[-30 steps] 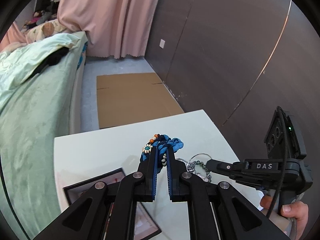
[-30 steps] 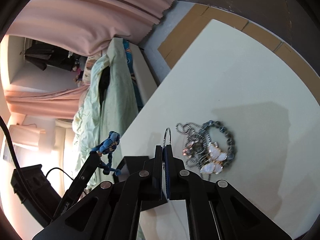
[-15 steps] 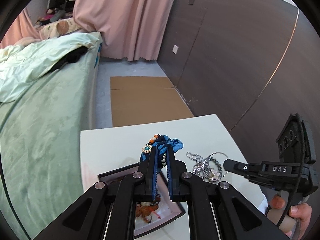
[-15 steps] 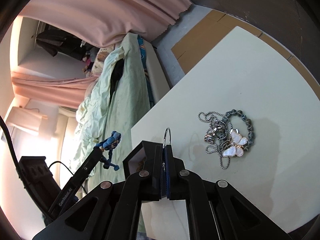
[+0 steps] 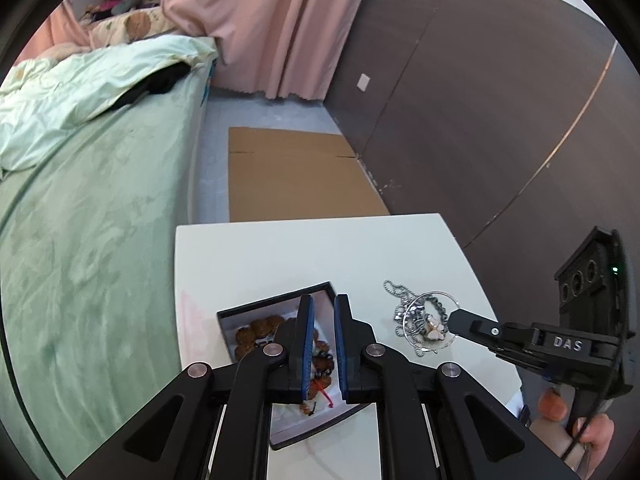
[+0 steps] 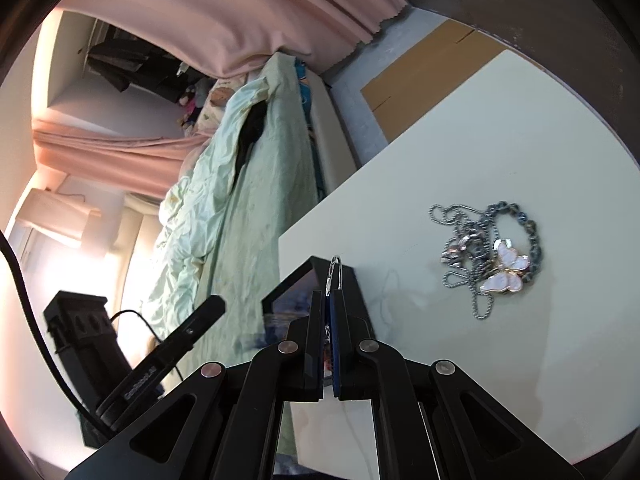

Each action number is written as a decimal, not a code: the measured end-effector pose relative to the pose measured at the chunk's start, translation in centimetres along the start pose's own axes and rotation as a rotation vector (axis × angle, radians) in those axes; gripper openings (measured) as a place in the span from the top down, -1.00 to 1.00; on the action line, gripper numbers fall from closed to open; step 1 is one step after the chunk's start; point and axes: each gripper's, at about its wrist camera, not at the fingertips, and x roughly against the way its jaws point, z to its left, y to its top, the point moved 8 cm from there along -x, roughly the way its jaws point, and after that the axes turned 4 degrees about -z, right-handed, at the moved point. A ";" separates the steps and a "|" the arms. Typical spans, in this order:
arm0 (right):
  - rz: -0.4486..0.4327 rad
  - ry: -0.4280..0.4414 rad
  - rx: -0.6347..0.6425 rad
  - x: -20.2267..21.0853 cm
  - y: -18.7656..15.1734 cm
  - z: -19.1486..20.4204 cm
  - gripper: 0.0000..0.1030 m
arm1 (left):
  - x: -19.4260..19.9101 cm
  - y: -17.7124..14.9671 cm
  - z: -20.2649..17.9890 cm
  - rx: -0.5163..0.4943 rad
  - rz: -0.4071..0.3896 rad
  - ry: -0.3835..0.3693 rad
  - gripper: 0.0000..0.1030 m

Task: Organize jewelry
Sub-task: 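Lower the blue strand into the black box and open the left tool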

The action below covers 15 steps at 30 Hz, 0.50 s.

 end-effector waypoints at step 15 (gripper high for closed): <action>0.070 0.157 0.054 -4.1 -2.4 5.2 0.92 | 1.9 0.2 2.3 0.056 -0.047 0.039 -0.32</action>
